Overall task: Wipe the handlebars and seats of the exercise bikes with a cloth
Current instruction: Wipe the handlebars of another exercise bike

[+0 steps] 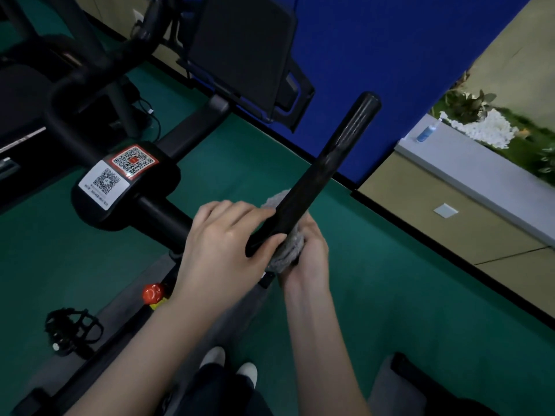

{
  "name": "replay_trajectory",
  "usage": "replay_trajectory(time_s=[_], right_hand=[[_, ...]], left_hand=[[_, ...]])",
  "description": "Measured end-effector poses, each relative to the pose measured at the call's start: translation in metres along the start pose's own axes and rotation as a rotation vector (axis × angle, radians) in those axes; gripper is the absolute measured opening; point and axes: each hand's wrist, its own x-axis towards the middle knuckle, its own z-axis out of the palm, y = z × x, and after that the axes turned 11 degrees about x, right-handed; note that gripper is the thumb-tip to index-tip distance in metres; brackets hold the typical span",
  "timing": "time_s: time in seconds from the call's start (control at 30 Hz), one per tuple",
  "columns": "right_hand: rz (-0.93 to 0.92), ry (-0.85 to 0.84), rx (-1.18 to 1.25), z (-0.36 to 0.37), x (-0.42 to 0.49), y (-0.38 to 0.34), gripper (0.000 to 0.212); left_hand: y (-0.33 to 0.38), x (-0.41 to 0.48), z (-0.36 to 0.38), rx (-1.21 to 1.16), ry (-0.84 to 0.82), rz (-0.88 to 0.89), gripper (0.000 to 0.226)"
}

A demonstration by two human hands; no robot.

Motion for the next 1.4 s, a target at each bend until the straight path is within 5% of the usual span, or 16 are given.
replay_trajectory(time_s=[0.23,0.37,0.53,0.67,1.03,1.27,1.4], right_hand=[[-0.098,0.084,0.132,0.003,-0.010,0.012,0.018],[-0.448,0.145,0.095,0.011,-0.010,0.002,0.015],[-0.984,0.111,-0.434,0.027,0.000,-0.021,0.013],[-1.229,-0.116,-0.797,0.013,-0.001,-0.024,0.012],[-1.379,-0.229,-0.952,0.016,0.028,-0.064,0.011],[-1.404,-0.730,-1.297,0.020,0.025,-0.091,0.012],[-1.259,-1.030,-1.658,0.046,0.022,-0.110,0.009]], left_hand=[[0.003,0.010,-0.004,-0.061,-0.074,-0.006,0.036],[0.006,0.016,-0.005,-0.072,-0.105,0.001,0.038],[0.010,0.020,-0.003,-0.074,-0.119,0.000,0.036],[0.010,0.022,0.000,-0.096,-0.137,-0.027,0.036],[0.030,0.018,0.005,-0.037,-0.048,-0.218,0.032],[0.051,0.023,0.013,0.025,-0.026,-0.342,0.036],[0.059,0.022,0.017,0.053,0.007,-0.429,0.031]])
